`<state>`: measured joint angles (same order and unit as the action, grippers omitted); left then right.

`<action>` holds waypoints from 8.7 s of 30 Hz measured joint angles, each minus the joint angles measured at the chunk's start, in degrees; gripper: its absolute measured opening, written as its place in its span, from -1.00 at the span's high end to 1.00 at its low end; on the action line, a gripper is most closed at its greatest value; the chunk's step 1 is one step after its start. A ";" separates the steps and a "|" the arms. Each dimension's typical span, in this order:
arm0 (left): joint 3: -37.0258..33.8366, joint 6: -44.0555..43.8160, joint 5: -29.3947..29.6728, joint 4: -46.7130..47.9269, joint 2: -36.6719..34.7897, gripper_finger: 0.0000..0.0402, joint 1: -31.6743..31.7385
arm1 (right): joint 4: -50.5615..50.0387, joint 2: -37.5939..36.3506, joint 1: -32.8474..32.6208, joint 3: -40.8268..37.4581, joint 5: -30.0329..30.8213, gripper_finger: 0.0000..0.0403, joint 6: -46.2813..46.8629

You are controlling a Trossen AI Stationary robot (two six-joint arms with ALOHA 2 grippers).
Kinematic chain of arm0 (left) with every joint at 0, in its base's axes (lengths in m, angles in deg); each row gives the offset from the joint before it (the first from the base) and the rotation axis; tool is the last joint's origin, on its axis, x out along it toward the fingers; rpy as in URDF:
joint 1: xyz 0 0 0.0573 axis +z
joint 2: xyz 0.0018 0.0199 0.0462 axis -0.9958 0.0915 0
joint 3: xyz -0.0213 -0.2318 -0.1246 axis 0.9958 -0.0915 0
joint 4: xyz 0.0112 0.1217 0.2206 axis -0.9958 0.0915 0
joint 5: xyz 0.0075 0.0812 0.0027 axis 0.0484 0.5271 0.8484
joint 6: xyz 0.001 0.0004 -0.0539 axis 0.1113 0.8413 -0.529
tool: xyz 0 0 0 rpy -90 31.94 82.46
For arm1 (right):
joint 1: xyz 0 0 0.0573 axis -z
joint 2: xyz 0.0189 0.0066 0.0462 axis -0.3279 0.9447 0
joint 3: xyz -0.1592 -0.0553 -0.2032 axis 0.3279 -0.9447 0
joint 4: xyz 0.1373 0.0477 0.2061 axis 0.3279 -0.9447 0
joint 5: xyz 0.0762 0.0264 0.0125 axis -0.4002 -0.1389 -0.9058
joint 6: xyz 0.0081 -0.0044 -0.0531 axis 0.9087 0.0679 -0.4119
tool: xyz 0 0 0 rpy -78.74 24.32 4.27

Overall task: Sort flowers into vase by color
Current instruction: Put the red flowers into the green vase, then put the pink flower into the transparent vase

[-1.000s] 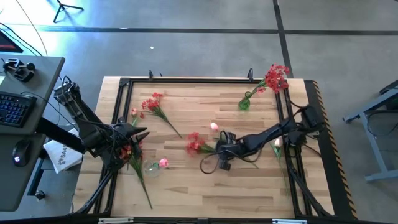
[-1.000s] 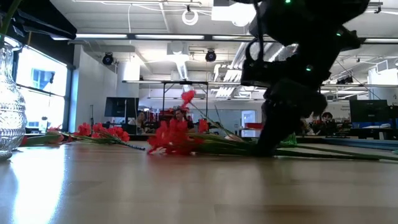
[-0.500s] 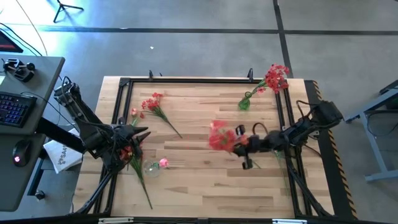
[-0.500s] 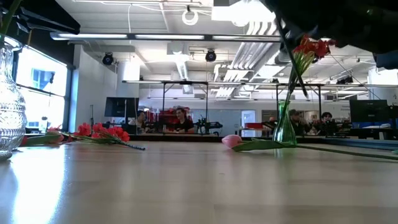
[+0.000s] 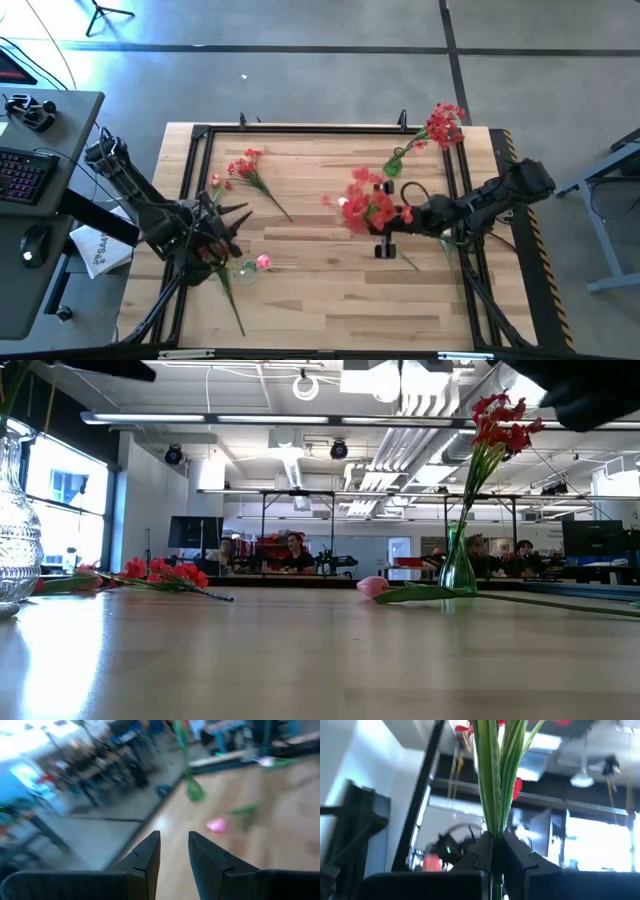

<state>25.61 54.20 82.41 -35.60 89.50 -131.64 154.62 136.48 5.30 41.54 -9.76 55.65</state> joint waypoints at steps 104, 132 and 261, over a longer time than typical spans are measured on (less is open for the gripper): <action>2.64 57.14 -56.08 -71.37 17.53 0.99 35.95 | -51.33 2.65 -0.53 26.48 19.80 0.33 0.81; 2.60 39.18 -51.90 -56.53 17.55 0.45 41.37 | -131.30 -24.38 3.67 22.08 56.49 0.98 54.83; -22.46 32.52 -45.26 -65.02 2.14 0.45 23.20 | -23.01 6.76 8.21 0.07 -1.47 0.97 15.72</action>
<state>3.16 86.72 37.15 -100.62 91.64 -108.44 131.61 143.24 13.51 41.61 -11.23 71.37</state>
